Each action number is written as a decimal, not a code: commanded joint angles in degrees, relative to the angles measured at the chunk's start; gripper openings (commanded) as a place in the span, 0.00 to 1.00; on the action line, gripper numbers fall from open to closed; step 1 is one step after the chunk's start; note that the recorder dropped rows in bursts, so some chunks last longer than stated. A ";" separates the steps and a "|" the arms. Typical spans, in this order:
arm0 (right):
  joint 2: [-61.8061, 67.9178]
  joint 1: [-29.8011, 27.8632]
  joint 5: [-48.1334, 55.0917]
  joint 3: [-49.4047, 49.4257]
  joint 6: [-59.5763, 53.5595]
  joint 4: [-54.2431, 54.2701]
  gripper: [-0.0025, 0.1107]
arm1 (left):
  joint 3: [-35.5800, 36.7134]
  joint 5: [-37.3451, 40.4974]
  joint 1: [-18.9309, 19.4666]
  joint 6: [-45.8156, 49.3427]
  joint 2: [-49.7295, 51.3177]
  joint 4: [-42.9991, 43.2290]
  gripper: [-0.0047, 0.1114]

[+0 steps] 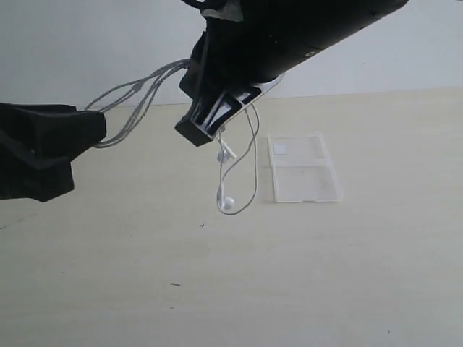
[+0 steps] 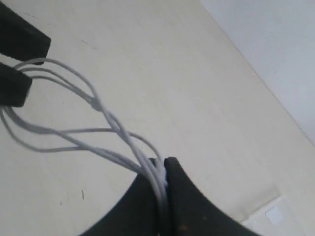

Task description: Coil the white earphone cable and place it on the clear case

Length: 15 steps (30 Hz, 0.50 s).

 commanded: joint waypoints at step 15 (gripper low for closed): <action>3.62 -0.32 8.86 -0.32 22.74 -32.18 0.02 | -1.42 -0.70 0.16 0.10 -0.76 -1.58 0.55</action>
